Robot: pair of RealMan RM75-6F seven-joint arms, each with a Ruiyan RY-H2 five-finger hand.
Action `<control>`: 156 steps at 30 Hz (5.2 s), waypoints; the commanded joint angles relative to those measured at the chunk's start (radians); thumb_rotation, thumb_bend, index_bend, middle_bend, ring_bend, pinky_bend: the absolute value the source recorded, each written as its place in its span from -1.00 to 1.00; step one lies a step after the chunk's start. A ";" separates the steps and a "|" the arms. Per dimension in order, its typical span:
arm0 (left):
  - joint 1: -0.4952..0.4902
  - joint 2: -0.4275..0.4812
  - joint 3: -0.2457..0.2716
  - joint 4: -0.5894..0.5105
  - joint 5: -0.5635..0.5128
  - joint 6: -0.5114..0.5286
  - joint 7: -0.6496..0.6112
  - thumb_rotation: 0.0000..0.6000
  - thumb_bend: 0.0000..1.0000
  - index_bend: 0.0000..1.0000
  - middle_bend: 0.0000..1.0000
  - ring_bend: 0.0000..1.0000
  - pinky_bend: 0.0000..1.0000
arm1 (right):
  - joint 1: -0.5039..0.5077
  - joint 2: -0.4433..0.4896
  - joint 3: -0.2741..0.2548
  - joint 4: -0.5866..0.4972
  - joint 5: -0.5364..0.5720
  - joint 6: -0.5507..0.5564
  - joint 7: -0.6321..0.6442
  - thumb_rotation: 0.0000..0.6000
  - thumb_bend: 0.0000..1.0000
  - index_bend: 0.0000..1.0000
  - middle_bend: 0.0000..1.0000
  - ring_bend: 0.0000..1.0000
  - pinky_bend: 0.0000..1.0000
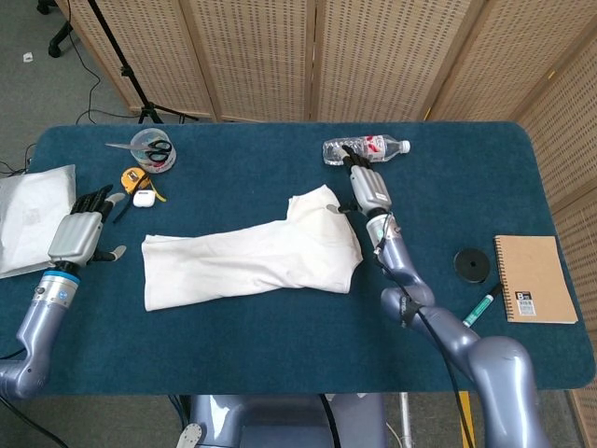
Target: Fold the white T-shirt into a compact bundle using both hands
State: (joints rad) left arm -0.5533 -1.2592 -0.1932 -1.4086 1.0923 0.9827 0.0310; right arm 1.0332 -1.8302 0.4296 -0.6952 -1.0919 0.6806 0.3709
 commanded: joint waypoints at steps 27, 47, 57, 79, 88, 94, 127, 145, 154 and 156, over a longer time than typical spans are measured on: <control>-0.043 -0.155 0.244 0.484 0.507 -0.002 -0.496 1.00 -0.36 -0.50 -1.00 -1.00 -1.00 | -0.600 0.540 -0.319 -0.827 -0.170 0.441 -0.092 1.00 -1.00 -1.00 -1.00 -1.00 -1.00; -0.120 -0.248 0.253 0.581 0.504 -0.106 -0.403 1.00 -0.33 -0.43 -1.00 -1.00 -1.00 | -0.635 0.514 -0.281 -0.787 -0.181 0.458 -0.038 1.00 -1.00 -1.00 -1.00 -1.00 -1.00; -0.130 -0.287 0.249 0.623 0.481 -0.135 -0.353 1.00 -0.32 -0.43 -1.00 -1.00 -1.00 | -0.639 0.512 -0.273 -0.784 -0.187 0.446 -0.033 1.00 -1.00 -1.00 -1.00 -1.00 -1.00; -0.125 -0.385 0.198 0.695 0.415 -0.112 -0.309 1.00 -0.26 -0.17 -1.00 -1.00 -1.00 | -0.647 0.521 -0.267 -0.798 -0.211 0.439 -0.020 1.00 -1.00 -1.00 -1.00 -1.00 -1.00; -0.104 -0.435 0.181 0.744 0.420 -0.016 -0.363 1.00 0.21 0.43 -1.00 -1.00 -1.00 | -0.648 0.525 -0.267 -0.799 -0.223 0.434 -0.007 1.00 -1.00 -1.00 -1.00 -1.00 -1.00; -0.105 -0.435 0.183 0.743 0.425 -0.007 -0.363 1.00 0.30 0.45 -1.00 -1.00 -1.00 | -0.649 0.526 -0.266 -0.800 -0.228 0.437 -0.005 1.00 -1.00 -1.00 -1.00 -1.00 -1.00; 0.119 -0.063 0.183 0.690 0.325 0.096 -0.448 1.00 0.29 0.51 -1.00 -1.00 -1.00 | -0.645 0.526 -0.273 -0.810 -0.246 0.429 -0.013 1.00 -1.00 -1.00 -1.00 -1.00 -1.00; -0.007 -0.149 0.136 0.626 0.410 0.148 -0.311 1.00 0.29 0.52 -1.00 -1.00 -1.00 | -0.648 0.538 -0.274 -0.823 -0.255 0.433 0.002 1.00 -1.00 -1.00 -1.00 -1.00 -1.00; -0.144 -0.257 0.110 0.572 0.410 0.015 -0.078 1.00 0.28 0.52 -1.00 -1.00 -1.00 | -0.651 0.551 -0.269 -0.827 -0.256 0.437 0.030 1.00 -1.00 -1.00 -1.00 -1.00 -1.00; -0.165 -0.280 0.103 0.575 0.404 -0.005 -0.041 1.00 0.27 0.52 -1.00 -1.00 -1.00 | -0.651 0.553 -0.270 -0.827 -0.257 0.436 0.035 1.00 -1.00 -1.00 -1.00 -1.00 -1.00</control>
State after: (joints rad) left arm -0.6894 -1.5104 -0.0781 -0.8270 1.5024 1.0056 -0.0453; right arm 0.3822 -1.2779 0.1601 -1.5224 -1.3487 1.1167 0.4053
